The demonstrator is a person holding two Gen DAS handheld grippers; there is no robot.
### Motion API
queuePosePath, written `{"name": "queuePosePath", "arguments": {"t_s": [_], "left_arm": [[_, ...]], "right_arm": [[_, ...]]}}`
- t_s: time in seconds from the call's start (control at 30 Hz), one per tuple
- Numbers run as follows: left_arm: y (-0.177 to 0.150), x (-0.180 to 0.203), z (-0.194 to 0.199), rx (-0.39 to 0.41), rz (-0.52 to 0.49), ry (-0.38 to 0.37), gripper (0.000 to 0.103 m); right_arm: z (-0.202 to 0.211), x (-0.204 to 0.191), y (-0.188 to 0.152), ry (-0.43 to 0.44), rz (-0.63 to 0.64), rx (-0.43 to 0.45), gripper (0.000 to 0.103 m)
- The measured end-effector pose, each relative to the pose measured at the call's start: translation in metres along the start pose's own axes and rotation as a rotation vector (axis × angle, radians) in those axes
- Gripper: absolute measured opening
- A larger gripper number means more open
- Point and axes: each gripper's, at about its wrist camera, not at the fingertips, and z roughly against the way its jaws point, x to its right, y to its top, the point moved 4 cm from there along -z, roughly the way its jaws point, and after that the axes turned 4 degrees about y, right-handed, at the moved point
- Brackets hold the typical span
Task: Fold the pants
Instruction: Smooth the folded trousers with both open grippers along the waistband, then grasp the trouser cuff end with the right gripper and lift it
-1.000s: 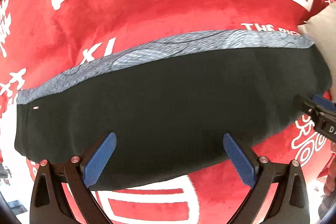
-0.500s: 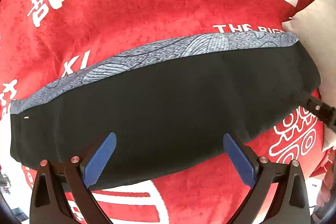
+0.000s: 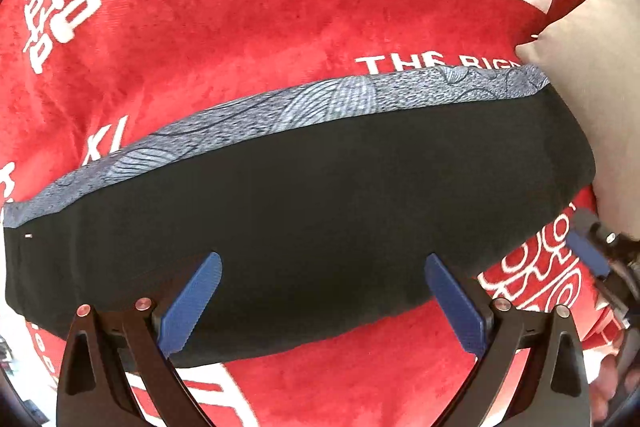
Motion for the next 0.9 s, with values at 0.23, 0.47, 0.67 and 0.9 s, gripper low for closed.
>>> {"name": "queuePosePath", "arguments": {"t_s": [0.23, 0.47, 0.67, 0.9], "left_arm": [[0.004, 0.01, -0.018, -0.004, -0.002, 0.018, 0.102], [0.002, 0.011, -0.028, -0.005, -0.005, 0.019, 0.102], [0.005, 0.014, -0.022, 0.014, -0.01, 0.04, 0.102], [0.016, 0.015, -0.001, 0.07, 0.004, -0.014, 0.079]], "right_arm": [[-0.02, 0.021, 0.01, 0.084, -0.091, 0.058, 0.041], [-0.025, 0.035, 0.023, 0.22, -0.165, 0.135, 0.041], [-0.041, 0.018, 0.033, 0.217, -0.144, 0.133, 0.044], [-0.028, -0.01, 0.04, 0.175, -0.067, 0.07, 0.014]]}}
